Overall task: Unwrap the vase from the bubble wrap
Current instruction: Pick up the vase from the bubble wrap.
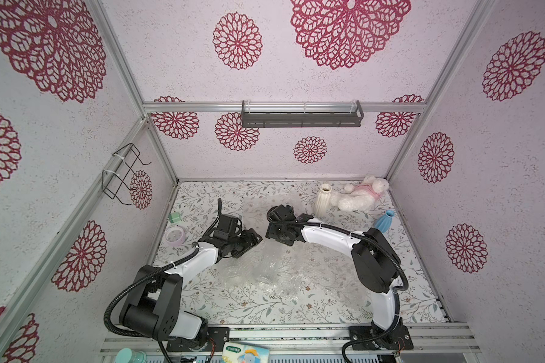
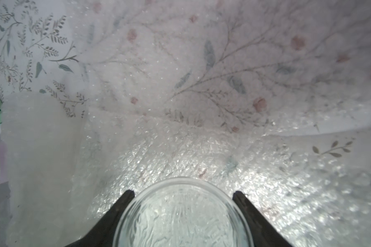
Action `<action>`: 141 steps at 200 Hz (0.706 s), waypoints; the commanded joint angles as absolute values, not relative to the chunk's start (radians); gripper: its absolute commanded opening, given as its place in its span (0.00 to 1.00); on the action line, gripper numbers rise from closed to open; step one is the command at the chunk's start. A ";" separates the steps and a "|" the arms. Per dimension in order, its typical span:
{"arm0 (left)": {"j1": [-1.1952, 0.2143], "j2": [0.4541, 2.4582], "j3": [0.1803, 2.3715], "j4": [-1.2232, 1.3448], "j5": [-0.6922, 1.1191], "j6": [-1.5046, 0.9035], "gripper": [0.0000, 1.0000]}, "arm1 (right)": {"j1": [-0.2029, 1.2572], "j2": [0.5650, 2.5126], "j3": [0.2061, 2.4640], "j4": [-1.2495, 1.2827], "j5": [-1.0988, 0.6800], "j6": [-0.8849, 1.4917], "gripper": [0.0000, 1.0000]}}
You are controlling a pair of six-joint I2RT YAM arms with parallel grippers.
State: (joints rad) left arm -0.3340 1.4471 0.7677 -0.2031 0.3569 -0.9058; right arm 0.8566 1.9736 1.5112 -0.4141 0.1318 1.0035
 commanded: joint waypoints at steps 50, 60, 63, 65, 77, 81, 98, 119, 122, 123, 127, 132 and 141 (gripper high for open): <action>-0.330 1.382 0.776 -0.233 0.323 -0.905 0.78 | 0.989 1.706 1.331 -0.206 0.446 0.801 0.57; -0.328 1.375 0.776 -0.236 0.323 -0.906 0.78 | 1.013 1.667 1.286 -0.151 0.480 0.773 0.57; -0.329 1.374 0.776 -0.238 0.322 -0.906 0.78 | 1.021 1.655 1.272 -0.129 0.489 0.762 0.57; -0.328 1.373 0.777 -0.240 0.321 -0.905 0.78 | 1.026 1.648 1.262 -0.115 0.493 0.754 0.57; -0.328 1.367 0.778 -0.244 0.319 -0.905 0.78 | 1.053 1.609 1.209 -0.041 0.520 0.711 0.57; -0.328 1.366 0.779 -0.246 0.318 -0.903 0.79 | 1.062 1.597 1.194 -0.018 0.528 0.699 0.57; -0.326 1.368 0.783 -0.251 0.317 -0.902 0.79 | 1.095 1.557 1.134 0.066 0.541 0.652 0.57; -0.326 1.371 0.788 -0.254 0.318 -0.901 0.79 | 1.132 1.526 1.079 0.140 0.556 0.597 0.57; -0.326 1.371 0.788 -0.256 0.318 -0.902 0.79 | 1.137 1.522 1.074 0.148 0.559 0.590 0.57; -0.326 1.371 0.788 -0.255 0.318 -0.902 0.79 | 1.138 1.520 1.072 0.150 0.559 0.587 0.57; -0.326 1.371 0.789 -0.255 0.318 -0.902 0.80 | 1.145 1.516 1.065 0.160 0.563 0.576 0.57; -0.325 1.373 0.791 -0.258 0.319 -0.903 0.80 | 1.152 1.509 1.057 0.174 0.566 0.563 0.57; -0.325 1.371 0.793 -0.259 0.318 -0.903 0.80 | 1.167 1.497 1.042 0.199 0.574 0.539 0.57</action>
